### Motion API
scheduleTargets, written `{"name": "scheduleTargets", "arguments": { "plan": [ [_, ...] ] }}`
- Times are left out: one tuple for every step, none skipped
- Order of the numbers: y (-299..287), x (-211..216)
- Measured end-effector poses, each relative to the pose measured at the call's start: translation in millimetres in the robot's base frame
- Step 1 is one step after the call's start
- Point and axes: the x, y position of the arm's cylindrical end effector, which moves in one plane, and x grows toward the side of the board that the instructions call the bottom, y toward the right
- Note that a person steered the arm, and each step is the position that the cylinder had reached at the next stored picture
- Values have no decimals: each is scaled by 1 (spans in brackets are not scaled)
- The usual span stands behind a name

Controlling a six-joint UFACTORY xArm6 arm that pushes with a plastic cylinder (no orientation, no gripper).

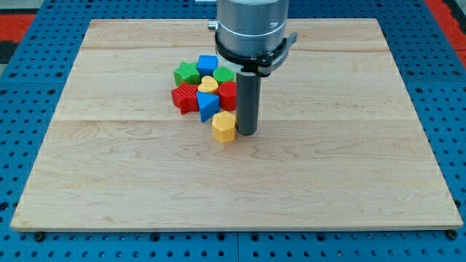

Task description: Move the hexagon bottom of the red star

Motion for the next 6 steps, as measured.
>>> {"name": "scheduleTargets", "arguments": {
  "plan": [
    [-19, 3],
    [-51, 8],
    [-54, 16],
    [-34, 48],
    [-40, 60],
    [-48, 60]
  ]
}}
